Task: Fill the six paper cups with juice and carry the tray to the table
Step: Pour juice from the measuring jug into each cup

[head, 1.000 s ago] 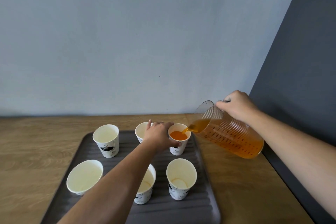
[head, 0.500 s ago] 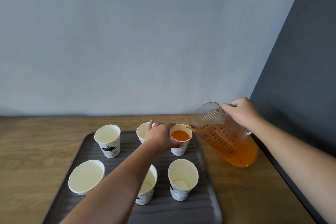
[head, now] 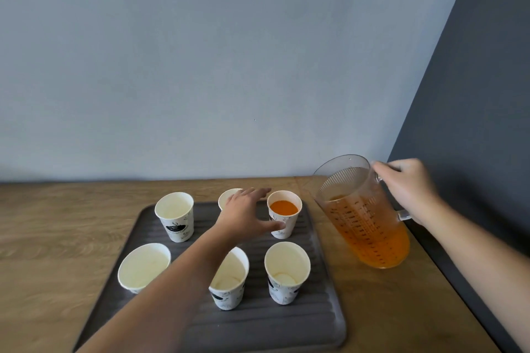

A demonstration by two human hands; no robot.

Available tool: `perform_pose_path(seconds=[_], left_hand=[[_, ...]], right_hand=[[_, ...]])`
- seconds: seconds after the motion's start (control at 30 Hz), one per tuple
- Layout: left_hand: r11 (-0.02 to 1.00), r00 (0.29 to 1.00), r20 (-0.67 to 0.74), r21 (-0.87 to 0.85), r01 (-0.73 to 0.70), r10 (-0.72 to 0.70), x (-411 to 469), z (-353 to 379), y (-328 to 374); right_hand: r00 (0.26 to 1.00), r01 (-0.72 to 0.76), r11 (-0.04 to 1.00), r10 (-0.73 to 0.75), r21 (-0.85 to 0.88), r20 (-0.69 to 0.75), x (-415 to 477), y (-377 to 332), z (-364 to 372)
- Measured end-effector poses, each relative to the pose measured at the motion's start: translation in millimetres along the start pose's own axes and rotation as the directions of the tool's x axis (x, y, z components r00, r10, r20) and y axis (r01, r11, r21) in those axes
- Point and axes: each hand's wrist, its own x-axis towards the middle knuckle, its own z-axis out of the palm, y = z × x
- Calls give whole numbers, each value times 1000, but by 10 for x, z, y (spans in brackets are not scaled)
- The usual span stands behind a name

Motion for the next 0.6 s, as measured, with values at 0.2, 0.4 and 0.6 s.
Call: perform_pose_path(seconds=[0.2, 0.4, 0.6], left_hand=[[991, 987, 153, -133, -32, 52, -446, -63, -49], [995, 956, 286, 54, -87, 68, -626, 78, -29], [987, 964, 266, 148, -63, 21, -707, 191, 41]], right_hand=[[998, -2, 1000, 4, -25, 59, -271, 47, -155], [990, 6, 998, 2, -56, 140, -556, 52, -232], [984, 75, 989, -53, -125, 170, -694, -28, -247]])
